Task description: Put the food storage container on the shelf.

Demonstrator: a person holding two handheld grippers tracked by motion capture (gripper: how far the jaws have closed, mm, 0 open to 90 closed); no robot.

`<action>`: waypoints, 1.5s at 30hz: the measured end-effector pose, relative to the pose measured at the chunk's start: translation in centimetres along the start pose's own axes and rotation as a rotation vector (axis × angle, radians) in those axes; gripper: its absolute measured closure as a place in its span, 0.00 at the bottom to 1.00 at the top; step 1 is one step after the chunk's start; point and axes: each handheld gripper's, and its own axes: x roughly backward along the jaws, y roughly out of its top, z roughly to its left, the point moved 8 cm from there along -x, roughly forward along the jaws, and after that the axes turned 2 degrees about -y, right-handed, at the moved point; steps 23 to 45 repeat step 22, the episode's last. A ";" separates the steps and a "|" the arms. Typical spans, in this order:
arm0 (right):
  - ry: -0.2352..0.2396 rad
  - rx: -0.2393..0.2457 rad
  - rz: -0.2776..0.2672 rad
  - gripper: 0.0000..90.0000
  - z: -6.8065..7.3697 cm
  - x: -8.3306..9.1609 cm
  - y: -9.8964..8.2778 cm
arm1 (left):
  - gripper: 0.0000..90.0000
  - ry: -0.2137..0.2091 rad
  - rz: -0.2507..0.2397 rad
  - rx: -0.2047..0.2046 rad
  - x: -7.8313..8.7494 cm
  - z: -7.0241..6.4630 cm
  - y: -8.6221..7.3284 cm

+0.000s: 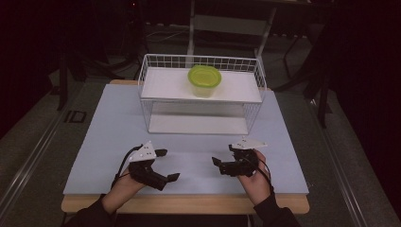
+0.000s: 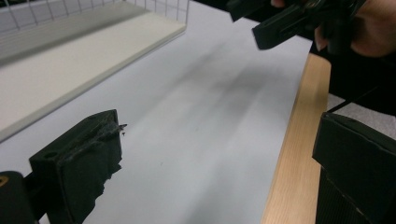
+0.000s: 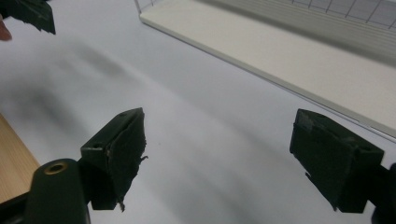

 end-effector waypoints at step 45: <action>-0.050 0.065 0.024 0.19 -0.1 -1.3 -1.6 | 0.02 0.055 -0.025 -0.049 0.4 0.1 -0.9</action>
